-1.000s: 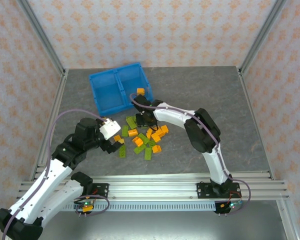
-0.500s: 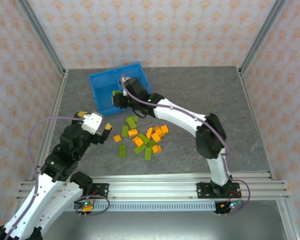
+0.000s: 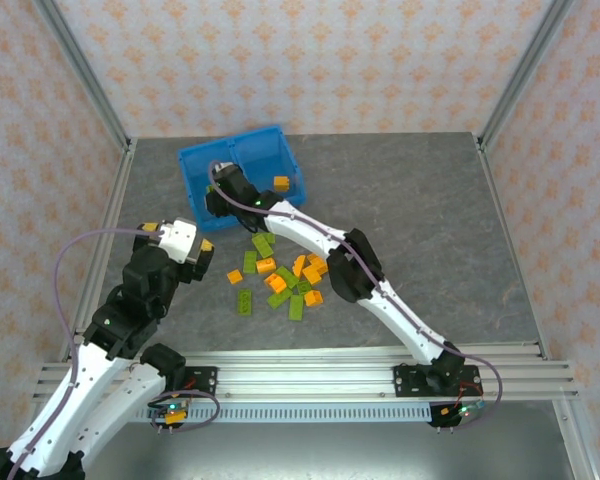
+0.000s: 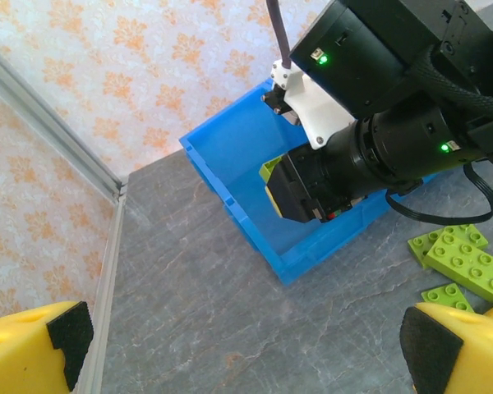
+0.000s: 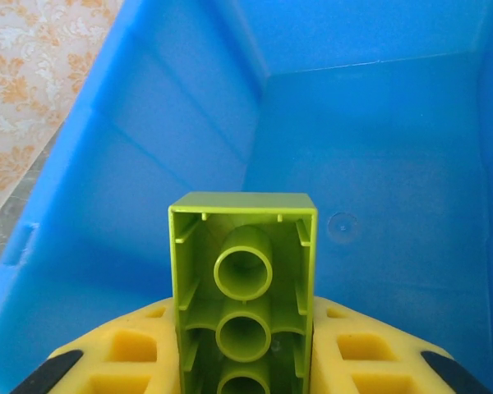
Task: Sort the legos into containers by color
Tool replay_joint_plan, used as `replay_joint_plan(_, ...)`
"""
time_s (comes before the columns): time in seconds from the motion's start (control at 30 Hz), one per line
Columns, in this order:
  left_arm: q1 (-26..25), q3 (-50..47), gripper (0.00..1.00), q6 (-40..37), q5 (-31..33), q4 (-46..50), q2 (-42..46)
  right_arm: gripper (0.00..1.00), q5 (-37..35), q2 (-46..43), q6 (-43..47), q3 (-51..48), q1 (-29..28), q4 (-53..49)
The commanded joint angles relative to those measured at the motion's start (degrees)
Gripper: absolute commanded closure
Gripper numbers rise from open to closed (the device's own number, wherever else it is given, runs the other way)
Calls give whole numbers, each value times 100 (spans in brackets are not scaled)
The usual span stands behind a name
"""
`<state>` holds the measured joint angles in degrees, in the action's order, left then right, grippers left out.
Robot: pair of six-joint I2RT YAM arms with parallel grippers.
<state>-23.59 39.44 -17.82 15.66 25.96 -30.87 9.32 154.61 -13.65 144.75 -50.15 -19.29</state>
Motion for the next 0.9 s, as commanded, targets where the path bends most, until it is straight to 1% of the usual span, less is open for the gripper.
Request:
replay_joint_plan(0.0, 48, 187, 1, 102, 68, 77, -7, 71, -300, 136, 139, 326, -3, 4)
replay_joint_plan(0.1, 53, 173, 1, 104, 61, 74, 2, 67, -310, 263, 69, 393, -3, -59)
replay_joint_plan(0.17, 48, 165, 1, 99, 64, 57, 2, 60, -237, 287, 31, 418, -3, -123)
replay_joint_plan(0.3, 57, 151, 1, 79, 77, 35, -15, 56, -128, 189, 71, 587, -3, -319)
replay_joint_plan(0.4, 57, 126, 1, 128, 134, -7, -38, 55, -59, -97, 133, 579, -3, -397)
replay_joint_plan(0.53, 74, 142, 1, 379, 269, -8, -150, 50, -34, -704, 203, 255, -3, -471)
replay_joint_plan(0.6, 77, 175, 1, 462, 308, 2, -253, 49, -9, -1098, 250, -57, -3, -573)
replay_joint_plan(0.7, 104, 181, 1, 425, 291, 6, -379, 47, -9, -1892, 325, -949, 12, -543)
replay_joint_plan(0.8, 180, 76, 0, 415, 380, -98, -354, 45, -116, -2924, 319, -2314, 73, -211)
replay_joint_plan(0.87, 295, -85, 0, 544, 395, -267, -289, 42, -99, -3694, 235, -3353, 173, 79)
